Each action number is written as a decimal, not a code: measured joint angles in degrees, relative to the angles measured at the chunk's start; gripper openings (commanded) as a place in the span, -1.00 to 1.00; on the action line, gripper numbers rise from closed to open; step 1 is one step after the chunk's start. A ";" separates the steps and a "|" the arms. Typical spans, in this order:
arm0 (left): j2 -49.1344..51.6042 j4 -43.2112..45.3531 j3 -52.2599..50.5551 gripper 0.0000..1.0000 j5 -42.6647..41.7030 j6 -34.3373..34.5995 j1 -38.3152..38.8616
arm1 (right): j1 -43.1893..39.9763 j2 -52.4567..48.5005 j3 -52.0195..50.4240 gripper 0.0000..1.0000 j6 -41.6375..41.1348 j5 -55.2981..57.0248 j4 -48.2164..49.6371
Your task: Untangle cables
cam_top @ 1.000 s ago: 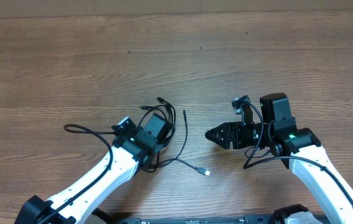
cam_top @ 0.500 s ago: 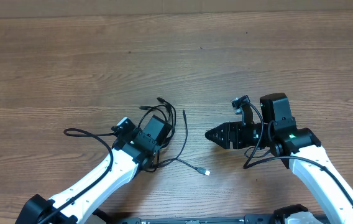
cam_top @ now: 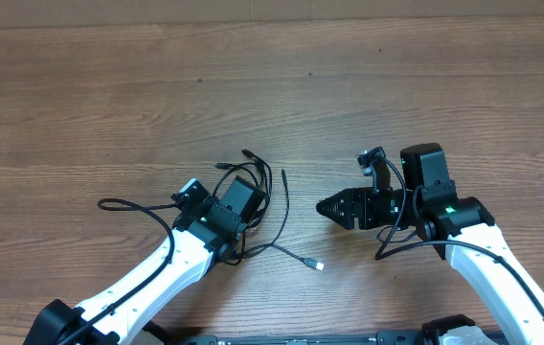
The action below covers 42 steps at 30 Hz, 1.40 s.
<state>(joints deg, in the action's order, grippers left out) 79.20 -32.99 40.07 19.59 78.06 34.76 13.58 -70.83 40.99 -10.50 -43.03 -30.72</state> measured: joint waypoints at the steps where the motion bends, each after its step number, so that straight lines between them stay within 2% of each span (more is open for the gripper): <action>1: 0.00 -0.02 0.00 0.27 0.02 -0.02 0.00 | 0.00 0.00 0.00 0.33 0.00 0.00 0.02; 9: 1.33 0.09 -0.63 0.27 0.61 -0.02 0.00 | 0.00 0.00 0.00 0.33 0.00 0.00 0.00; 12: 3.61 0.55 -0.70 0.15 0.59 0.22 0.00 | 0.00 0.00 0.00 0.34 0.00 0.02 0.02; 19: 5.84 2.40 -0.96 -0.38 -1.36 2.10 0.00 | 0.00 0.00 0.00 0.33 0.02 0.02 0.02; 23: 5.84 2.58 -0.96 -0.91 -1.79 2.71 0.00 | 0.00 0.00 0.00 0.33 0.00 0.02 0.00; 34: 5.77 3.08 -0.98 -0.91 -4.37 1.05 -0.04 | 0.00 0.00 0.00 0.33 -0.02 0.00 0.02; 38: 4.39 3.02 -0.98 -0.91 -6.64 -5.35 -0.04 | 0.00 0.00 0.00 0.33 -0.02 0.02 0.02; 42: 0.92 2.84 -0.28 -0.91 -10.05 -15.21 -0.04 | 0.00 0.00 0.00 0.33 -0.02 0.02 0.00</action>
<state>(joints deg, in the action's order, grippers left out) 80.12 -30.15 39.79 9.54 62.85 34.72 13.58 -70.83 40.99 -10.52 -43.00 -30.72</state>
